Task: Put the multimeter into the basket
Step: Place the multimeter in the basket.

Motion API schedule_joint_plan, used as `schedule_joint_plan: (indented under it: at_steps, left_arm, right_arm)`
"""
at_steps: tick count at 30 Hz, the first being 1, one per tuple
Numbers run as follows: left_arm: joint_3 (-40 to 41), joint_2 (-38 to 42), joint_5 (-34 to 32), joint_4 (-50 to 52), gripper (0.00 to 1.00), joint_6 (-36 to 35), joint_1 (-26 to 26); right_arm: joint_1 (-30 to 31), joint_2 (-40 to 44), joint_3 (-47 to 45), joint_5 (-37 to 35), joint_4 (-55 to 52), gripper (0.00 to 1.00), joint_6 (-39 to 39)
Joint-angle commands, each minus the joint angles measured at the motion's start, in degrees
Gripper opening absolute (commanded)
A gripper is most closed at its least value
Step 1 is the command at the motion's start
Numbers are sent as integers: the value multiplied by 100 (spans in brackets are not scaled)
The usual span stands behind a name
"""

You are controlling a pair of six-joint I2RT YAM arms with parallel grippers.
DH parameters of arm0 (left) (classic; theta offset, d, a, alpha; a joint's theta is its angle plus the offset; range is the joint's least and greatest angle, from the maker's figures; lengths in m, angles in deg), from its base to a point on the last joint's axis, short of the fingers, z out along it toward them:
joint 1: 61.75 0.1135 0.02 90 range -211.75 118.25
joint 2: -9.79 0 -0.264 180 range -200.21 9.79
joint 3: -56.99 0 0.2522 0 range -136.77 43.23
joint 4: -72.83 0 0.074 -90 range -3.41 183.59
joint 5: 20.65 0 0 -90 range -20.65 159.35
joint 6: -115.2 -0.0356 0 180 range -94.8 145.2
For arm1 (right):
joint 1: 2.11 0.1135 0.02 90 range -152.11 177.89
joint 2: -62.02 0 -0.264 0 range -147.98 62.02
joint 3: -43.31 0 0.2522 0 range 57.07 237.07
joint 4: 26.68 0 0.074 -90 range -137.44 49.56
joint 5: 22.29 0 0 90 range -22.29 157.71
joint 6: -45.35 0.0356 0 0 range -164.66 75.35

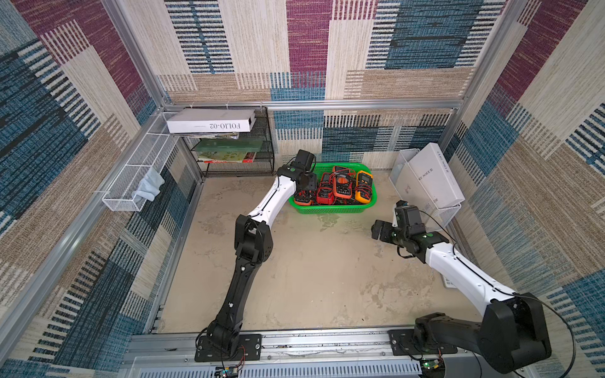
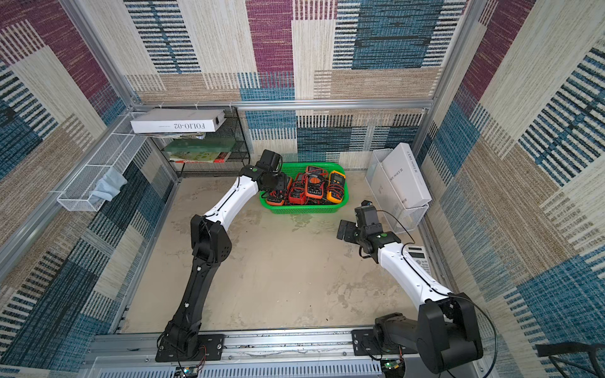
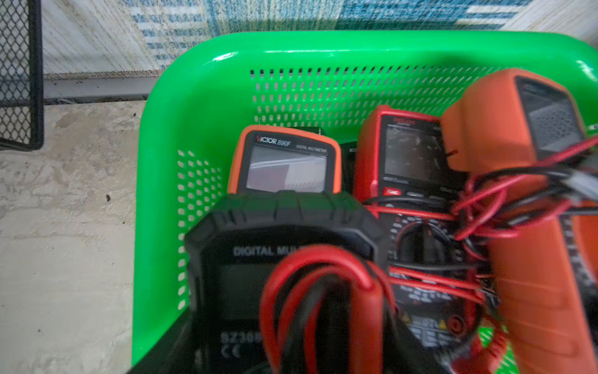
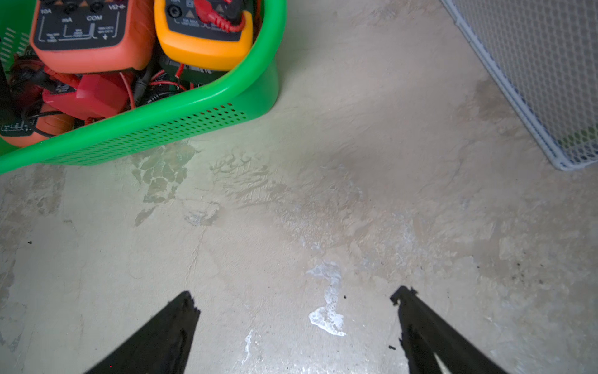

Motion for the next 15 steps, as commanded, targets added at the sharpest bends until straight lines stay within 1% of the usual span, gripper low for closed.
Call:
schedule_joint_plan:
  at_steps: [1, 2, 4, 7, 12, 15]
  left_arm:
    - [-21, 8, 312, -53, 74, -80, 0]
    - [-1, 43, 343, -54, 82, -91, -1]
    - [42, 149, 355, -51, 91, -116, 3]
    - [152, 424, 390, -45, 100, -227, -7]
    - [567, 1197, 429, -46, 100, -336, -22]
    - [1256, 1928, 381, -178, 100, -451, -103]
  right_arm:
    - [-69, -49, 30, 32, 163, 100, -34]
    - [-96, -51, 62, 40, 161, 99, -33]
    - [-133, -43, 124, 10, 148, 100, -25]
    - [-207, 9, 251, -67, 86, 100, -42]
    - [-398, 143, 453, -83, 60, 99, -120]
    - [-588, 209, 539, -88, 146, 100, -154]
